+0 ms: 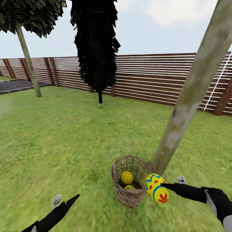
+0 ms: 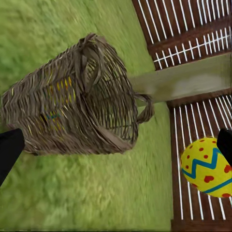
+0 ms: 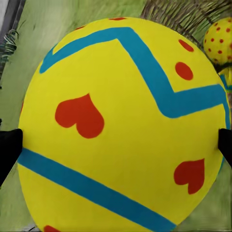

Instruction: Take the three Easter eggs out of the wicker basket on the lawn in the garden, then place them on the lawn next to a single tree (choose any tree) so that all three eggs are next to the same tree and none are left in the basket.

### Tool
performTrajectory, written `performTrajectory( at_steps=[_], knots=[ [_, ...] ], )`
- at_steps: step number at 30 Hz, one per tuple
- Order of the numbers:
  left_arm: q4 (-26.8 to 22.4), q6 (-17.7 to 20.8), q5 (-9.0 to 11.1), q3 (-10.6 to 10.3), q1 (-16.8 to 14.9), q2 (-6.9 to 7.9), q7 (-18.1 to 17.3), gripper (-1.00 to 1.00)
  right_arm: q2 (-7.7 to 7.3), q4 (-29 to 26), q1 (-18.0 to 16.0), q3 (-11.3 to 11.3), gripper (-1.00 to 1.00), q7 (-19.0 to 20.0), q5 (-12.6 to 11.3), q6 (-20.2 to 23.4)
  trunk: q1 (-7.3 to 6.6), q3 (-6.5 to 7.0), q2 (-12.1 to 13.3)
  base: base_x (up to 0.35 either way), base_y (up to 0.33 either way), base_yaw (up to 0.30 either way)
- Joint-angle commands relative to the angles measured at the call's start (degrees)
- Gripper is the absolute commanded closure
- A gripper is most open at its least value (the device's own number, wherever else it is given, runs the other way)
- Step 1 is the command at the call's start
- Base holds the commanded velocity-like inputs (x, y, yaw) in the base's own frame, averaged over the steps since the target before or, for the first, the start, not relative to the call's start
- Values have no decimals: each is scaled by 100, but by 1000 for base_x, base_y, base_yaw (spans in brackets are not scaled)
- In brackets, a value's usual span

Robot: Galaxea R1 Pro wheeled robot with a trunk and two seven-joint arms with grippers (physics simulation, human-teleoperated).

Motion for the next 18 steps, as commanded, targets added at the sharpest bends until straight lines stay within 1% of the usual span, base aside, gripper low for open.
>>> performTrajectory(
  at_steps=[1, 2, 4, 6, 7, 8, 9, 10, 11, 12, 13, 14, 16, 17, 18],
  knots=[
    [-4, 60, 26, 11, -2, 13, -30, -100, -7, 4, -7, -94, 100, 9, 50, 36, -27, 15, 39, -277, 0, -98],
    [-4, 60, 31, 11, -2, 46, -36, -100, -13, 18, -7, -160, 100, -84, 54, 19, -49, 34, 79, -187, 0, -50],
    [-4, 55, 38, 5, -2, 96, -48, -100, -30, 25, -4, -276, 100, -653, 62, -21, -93, 70, 159, -56, 0, -15],
    [-4, 52, 39, 4, -2, 98, -50, -100, -146, 31, -2, -296, 100, -1133, 95, -158, -137, 106, 239, -9, 0, -2],
    [-4, 47, 39, 4, -2, 93, -51, -100, -210, 65, 0, -301, 100, -1258, 96, -247, -159, 124, 280, -2, 0, -1],
    [-4, 45, 39, 3, -2, 91, -51, -100, -234, 90, 4, -301, 100, -1304, 96, -317, -181, 142, 320, -1, 0, 0],
    [-4, 43, 39, 3, -2, 84, -45, -100, -248, 129, 13, -298, 100, -1389, 100, -533, -203, 160, 360, 0, 0, 0],
    [-4, 37, 39, 2, -2, 87, -43, -100, -248, 214, 16, -297, 100, -1593, 102, -713, -224, 178, 400, 0, 0, 0],
    [4, 27, 39, -3, -2, 100, -47, -100, -227, 334, 19, -296, 100, -2086, 108, -958, -246, 196, 440, 0, 0, 0],
    [32, 18, 32, -4, -2, 102, -40, -100, -216, 378, 21, -292, 100, -2460, 104, -1176, -246, 196, 440, 0, 0, 0],
    [60, -7, 26, -5, 12, 85, -36, -100, -203, 439, 23, -288, 100, -2888, 101, -1488, -246, 196, 440, 0, 0, 0],
    [91, -22, 24, -8, 28, 65, -35, -100, -198, 524, 27, -283, 100, -3111, 103, -1655, -246, 196, 440, 0, 0, 0],
    [382, -52, 25, -35, 60, 44, -82, -100, -198, 748, 27, -280, 100, -3351, 124, -1809, -246, 196, 440, 0, 0, 0],
    [503, -59, 25, -45, 65, 45, -228, -100, -198, 813, 31, -279, 100, -3404, 123, -1840, -246, 196, 440, 0, 0, 0],
    [556, -61, -7, -95, 67, 45, -514, -100, -199, 851, 33, -276, 100, -3494, 131, -1875, -246, 196, 440, 0, 0, 0]
  ],
)
